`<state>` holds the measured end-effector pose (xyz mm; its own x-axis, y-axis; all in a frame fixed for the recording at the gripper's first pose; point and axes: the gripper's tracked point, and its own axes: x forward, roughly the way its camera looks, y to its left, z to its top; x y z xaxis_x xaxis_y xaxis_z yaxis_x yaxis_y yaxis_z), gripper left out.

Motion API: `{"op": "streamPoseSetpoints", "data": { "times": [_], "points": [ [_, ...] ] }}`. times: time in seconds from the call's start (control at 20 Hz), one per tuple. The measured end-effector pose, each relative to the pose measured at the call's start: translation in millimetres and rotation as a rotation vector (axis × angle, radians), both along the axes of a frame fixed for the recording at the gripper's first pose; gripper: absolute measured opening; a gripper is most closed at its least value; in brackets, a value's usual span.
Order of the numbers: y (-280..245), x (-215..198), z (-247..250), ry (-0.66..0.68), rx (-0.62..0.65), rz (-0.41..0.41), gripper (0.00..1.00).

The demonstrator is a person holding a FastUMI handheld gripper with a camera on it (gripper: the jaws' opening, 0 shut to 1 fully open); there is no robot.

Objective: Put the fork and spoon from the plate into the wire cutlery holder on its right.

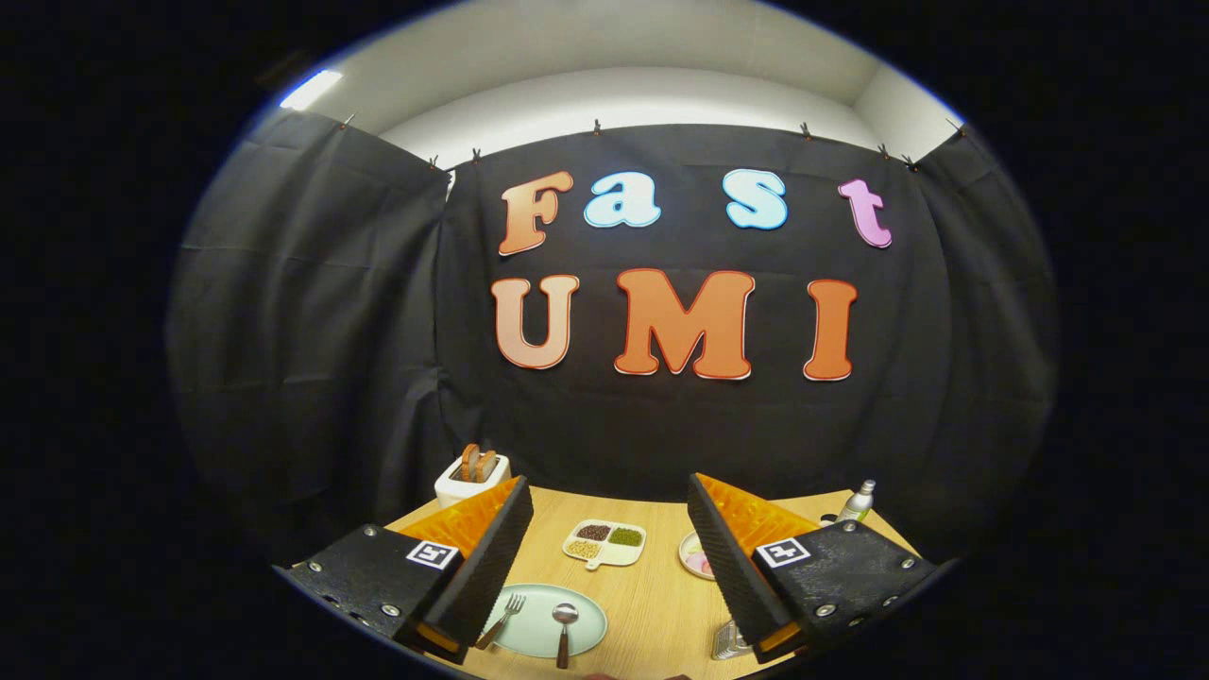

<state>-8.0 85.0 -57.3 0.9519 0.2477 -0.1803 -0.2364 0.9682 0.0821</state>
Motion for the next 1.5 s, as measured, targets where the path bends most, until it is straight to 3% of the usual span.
{"op": "streamPoseSetpoints", "data": {
  "times": [0.25, 0.65, 1.25, 1.5],
  "points": [
    [11, 8, -22, 0.052, -0.012, 0.057, 0.99],
    [39, 7, -111, 0.305, -0.062, 0.191, 0.98],
    [77, -22, -265, 0.838, -0.243, 0.197, 0.88],
    [82, -37, -313, 1.020, -0.294, 0.204, 0.77]
  ]
}}
